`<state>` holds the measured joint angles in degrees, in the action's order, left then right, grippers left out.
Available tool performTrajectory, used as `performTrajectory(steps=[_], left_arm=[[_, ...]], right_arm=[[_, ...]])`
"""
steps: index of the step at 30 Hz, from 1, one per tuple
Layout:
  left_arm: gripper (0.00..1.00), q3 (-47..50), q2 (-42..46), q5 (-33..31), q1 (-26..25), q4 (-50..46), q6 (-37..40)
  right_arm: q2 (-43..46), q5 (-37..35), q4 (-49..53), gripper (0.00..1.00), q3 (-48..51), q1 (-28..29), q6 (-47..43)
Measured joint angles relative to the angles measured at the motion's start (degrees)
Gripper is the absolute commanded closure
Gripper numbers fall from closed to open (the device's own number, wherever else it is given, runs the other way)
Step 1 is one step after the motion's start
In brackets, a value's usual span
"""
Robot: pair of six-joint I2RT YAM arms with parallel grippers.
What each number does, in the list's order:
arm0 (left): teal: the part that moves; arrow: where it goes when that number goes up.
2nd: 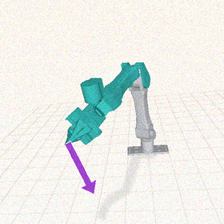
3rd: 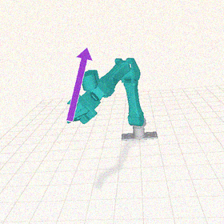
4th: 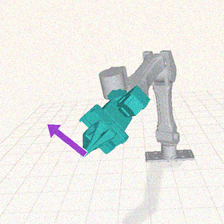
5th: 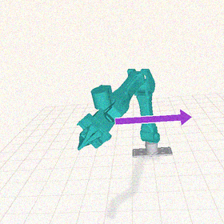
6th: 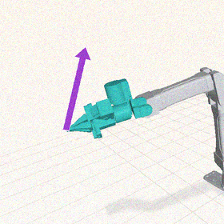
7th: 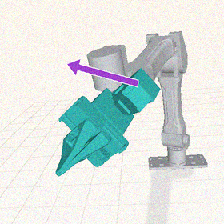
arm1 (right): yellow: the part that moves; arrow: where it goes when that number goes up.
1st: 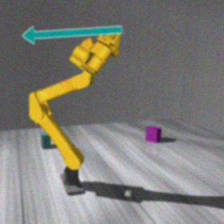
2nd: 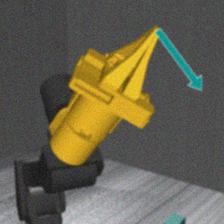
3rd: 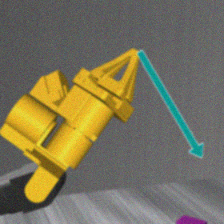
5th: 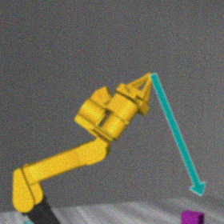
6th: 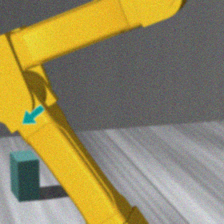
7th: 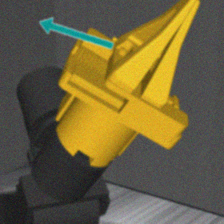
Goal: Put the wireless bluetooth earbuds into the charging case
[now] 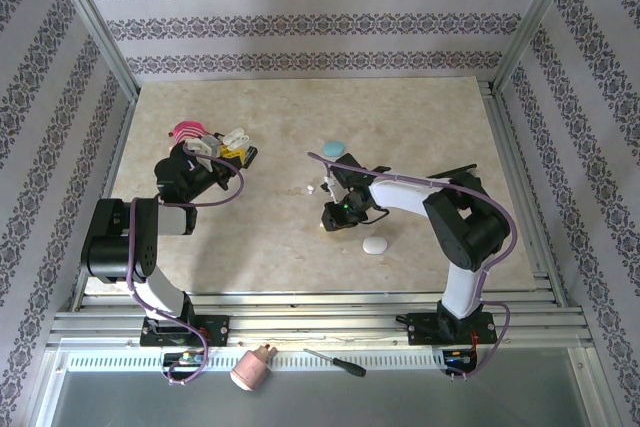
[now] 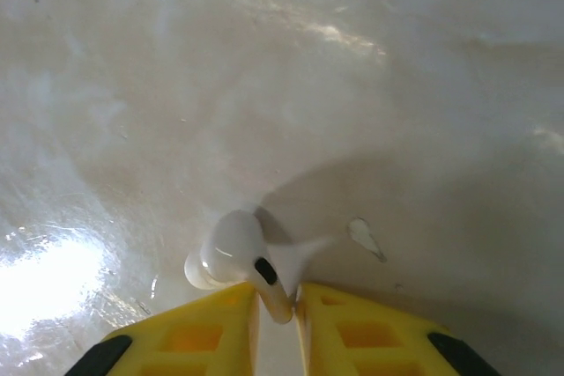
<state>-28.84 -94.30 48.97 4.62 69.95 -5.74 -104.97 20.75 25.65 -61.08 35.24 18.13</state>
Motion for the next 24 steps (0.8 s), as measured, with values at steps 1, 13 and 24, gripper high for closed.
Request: performTrajectory(steps=[1, 13, 24], left_arm=[[0.97, 0.0, 0.0, 0.1, 0.0, 0.0, -0.1], [0.97, 0.0, 0.0, 0.1, 0.0, 0.7, -0.6], [0.97, 0.0, -0.5, 0.1, 0.2, 2.2, -0.9]], right_arm=[[0.4, -0.8, 0.5, 0.71, 0.0, 0.0, 0.1], [5.2, -18.5, 8.0, 0.69, -4.1, 5.9, -2.3], [-0.6, -25.3, 11.4, 0.7, -10.7, 14.4, -1.5]])
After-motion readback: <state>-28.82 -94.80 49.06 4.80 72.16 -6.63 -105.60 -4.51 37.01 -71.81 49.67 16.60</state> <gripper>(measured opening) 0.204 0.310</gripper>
